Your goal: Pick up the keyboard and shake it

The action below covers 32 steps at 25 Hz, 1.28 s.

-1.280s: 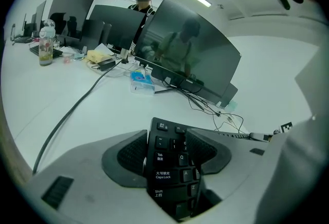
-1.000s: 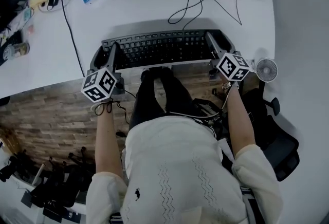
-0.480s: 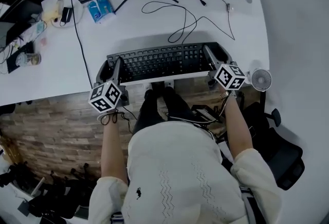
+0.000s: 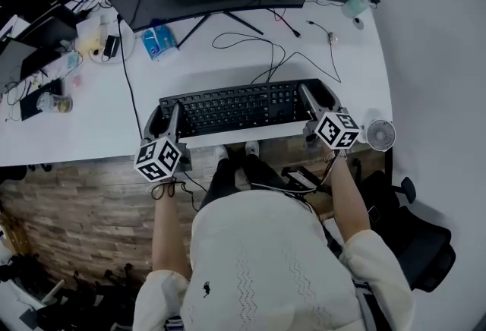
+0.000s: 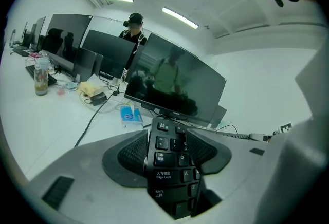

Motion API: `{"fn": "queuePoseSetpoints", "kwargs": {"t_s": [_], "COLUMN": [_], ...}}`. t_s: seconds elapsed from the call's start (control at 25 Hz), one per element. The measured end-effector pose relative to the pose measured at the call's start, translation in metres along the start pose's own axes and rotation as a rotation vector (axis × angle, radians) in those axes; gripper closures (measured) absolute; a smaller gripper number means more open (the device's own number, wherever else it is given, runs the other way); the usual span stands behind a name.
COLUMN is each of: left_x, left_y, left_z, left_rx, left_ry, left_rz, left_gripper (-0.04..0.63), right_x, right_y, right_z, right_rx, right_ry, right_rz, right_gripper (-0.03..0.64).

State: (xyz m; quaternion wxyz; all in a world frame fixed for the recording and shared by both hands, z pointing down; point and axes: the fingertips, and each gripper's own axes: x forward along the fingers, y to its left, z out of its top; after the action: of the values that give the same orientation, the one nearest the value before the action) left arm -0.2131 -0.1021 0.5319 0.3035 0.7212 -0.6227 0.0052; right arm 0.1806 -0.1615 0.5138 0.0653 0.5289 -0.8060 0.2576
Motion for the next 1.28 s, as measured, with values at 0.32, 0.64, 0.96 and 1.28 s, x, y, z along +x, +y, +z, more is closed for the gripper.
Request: {"fn": "queuePoseSetpoints", "kwargs": {"t_s": [0.32,0.64,0.96,1.28], "left_x": [-0.005,-0.013,-0.02,-0.032], "left_y": [-0.005,-0.012,-0.022,-0.039], "left_z": [0.026,0.059,0.1,0.132], "left_rx": [0.015,0.039,0.07,0.099], "left_ry": [-0.055,-0.125,-0.214,-0.303], "left_rz": [-0.01,-0.024,-0.054,-0.084], "left_gripper": [0.367,0.367,0.367,0.367], "right_x": [0.0,-0.002,-0.007,-0.024], "right_y": [0.013,0.029,0.048,0.062], "right_z": [0.028,0.059,0.099,0.134], "right_rx": [-0.023,-0.049,-0.081,-0.121], "right_ry": [-0.049,-0.116,-0.201,-0.287], "right_rz": [0.02,0.041,0.065,0.081], "right_gripper": [0.371,0.367,0.368,0.371]}}
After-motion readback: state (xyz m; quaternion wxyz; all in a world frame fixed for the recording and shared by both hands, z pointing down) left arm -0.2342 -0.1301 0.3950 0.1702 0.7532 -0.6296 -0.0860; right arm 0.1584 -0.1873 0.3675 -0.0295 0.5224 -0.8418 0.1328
